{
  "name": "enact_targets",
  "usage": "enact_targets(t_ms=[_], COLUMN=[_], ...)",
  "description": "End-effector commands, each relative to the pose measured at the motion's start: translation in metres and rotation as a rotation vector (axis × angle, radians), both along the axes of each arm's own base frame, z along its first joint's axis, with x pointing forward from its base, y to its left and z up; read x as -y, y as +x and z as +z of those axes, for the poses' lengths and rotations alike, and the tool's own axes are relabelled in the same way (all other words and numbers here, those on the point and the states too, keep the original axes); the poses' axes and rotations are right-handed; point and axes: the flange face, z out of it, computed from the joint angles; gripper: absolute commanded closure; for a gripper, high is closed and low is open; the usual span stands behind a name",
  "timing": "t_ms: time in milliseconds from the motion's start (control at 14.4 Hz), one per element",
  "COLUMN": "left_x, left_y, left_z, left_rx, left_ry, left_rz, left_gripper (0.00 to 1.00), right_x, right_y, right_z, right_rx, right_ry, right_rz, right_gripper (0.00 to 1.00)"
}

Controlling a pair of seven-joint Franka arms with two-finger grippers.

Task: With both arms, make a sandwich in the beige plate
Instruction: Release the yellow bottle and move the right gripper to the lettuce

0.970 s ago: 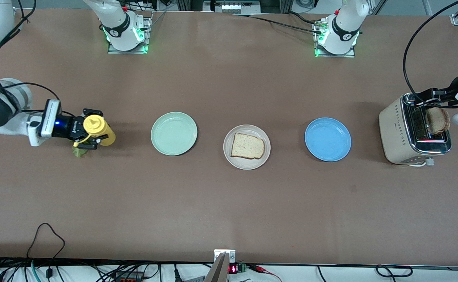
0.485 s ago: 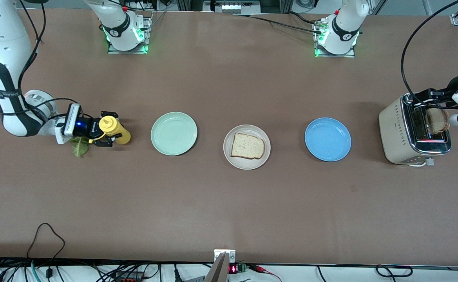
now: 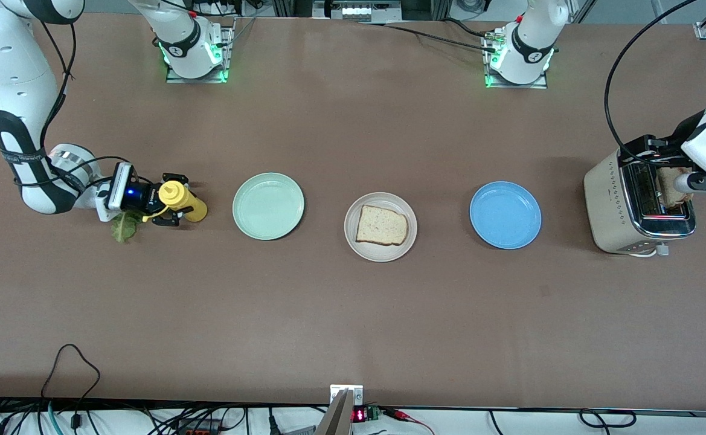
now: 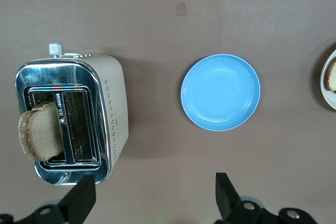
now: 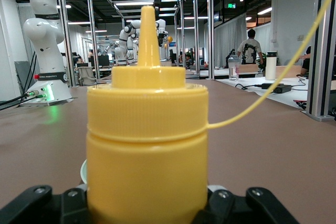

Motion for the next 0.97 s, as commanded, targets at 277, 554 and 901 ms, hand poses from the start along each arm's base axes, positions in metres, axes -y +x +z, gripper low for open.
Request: enact_targets(t_ms=[277, 554, 901], left_x=[0.001, 0.001, 0.001], left_y=[0.002, 0.002, 0.002], left_z=[0.006, 0.006, 0.006], left_rx=[-0.004, -0.004, -0.004], left_ry=[-0.017, -0.017, -0.014], left_rz=[-0.009, -0.009, -0.008], left_gripper=[0.00, 0.00, 0.00], right_x=[0.005, 0.024, 0.079], right_y=[0.005, 0.004, -0.012], right_z=[0.001, 0.002, 0.009], right_rx=[0.058, 0.046, 0.004], right_ry=[0.026, -0.014, -0.121], right_rz=[-0.014, -0.026, -0.007], right_gripper=[0.00, 0.00, 0.00])
